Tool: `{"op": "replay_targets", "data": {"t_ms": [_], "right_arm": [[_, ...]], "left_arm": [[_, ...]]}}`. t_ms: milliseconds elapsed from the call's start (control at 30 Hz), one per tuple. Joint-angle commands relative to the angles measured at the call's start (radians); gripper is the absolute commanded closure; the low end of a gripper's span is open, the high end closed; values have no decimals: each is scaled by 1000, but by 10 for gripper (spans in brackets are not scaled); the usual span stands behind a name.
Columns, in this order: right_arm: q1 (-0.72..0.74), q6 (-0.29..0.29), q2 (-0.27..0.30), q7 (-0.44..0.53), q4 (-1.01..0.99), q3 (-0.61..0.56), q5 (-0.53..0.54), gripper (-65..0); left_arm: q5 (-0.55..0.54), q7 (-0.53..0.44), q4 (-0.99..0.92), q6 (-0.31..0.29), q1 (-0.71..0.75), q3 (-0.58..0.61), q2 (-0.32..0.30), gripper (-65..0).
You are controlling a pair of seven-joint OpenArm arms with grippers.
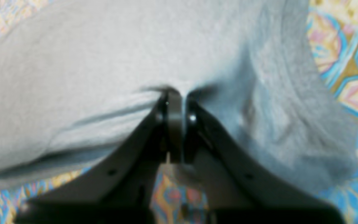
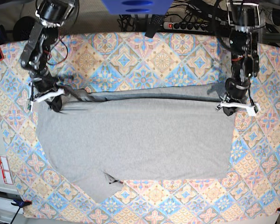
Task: Fold the T-shirt properly
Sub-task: 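Lay the lifted edge down over the shirt body with both grippers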
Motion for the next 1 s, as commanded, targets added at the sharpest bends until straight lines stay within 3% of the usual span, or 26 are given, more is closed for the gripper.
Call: {"op": "replay_targets", "data": {"t_ms": [0,133,300,433,733,867,967], "right_arm": [[30,2,13,35,-9,4,15,0],[88,2,30,41,-98,4,15,0],[148,2,31,43,-163,8,-6,0],[182,2,31,44,-169,10,-109,0],[194,2,31,112,-173,7,-233,0],[189,2,31,110,-159,5,-247,-81],[182,2,31,110,-127,8,-247,-171]], "left_arm": [[9,-34,-15,5,-41,-10,-17,0],[9,-34,-96,4,-119,-6,-13,0],[23,-35,-109,4,-177,91,-17,0],[80,-35,-107,4,-202,139,-10,0],[261,-35,-107,4,-245,172,39,0],[310,-34,-107,7,-242,172,50,0],[287,-34,-101,10,-197,166,46,-72]]}}
